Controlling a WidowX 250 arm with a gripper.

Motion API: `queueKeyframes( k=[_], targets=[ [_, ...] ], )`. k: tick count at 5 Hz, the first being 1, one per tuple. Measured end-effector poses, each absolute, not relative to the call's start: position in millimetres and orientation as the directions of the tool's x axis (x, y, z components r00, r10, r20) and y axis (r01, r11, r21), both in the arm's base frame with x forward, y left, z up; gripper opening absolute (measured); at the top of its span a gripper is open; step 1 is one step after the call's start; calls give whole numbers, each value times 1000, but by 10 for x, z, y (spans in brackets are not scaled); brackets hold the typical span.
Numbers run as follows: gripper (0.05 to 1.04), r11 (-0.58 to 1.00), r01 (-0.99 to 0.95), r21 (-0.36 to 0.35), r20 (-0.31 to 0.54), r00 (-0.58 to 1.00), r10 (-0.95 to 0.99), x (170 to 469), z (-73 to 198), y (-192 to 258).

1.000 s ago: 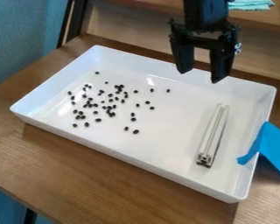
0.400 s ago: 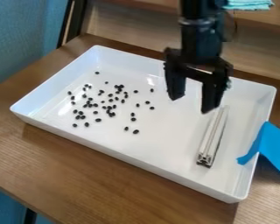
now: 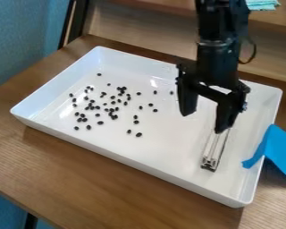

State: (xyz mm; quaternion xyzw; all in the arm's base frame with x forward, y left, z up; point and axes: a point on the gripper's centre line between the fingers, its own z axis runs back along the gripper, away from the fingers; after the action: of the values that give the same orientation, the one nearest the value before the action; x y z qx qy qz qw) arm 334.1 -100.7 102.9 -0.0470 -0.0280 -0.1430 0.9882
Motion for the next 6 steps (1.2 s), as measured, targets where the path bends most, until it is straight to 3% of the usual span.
queueKeyframes(
  k=[3, 4, 6],
  targets=[
    [999, 970, 237, -47, 39, 971, -235, 3547, 557, -1281],
    [942, 974, 225, -32, 21, 974, -224, 3607, 387, -1341],
    [406, 975, 219, -32, 18, 976, -218, 3637, 337, -1320]
  ],
)
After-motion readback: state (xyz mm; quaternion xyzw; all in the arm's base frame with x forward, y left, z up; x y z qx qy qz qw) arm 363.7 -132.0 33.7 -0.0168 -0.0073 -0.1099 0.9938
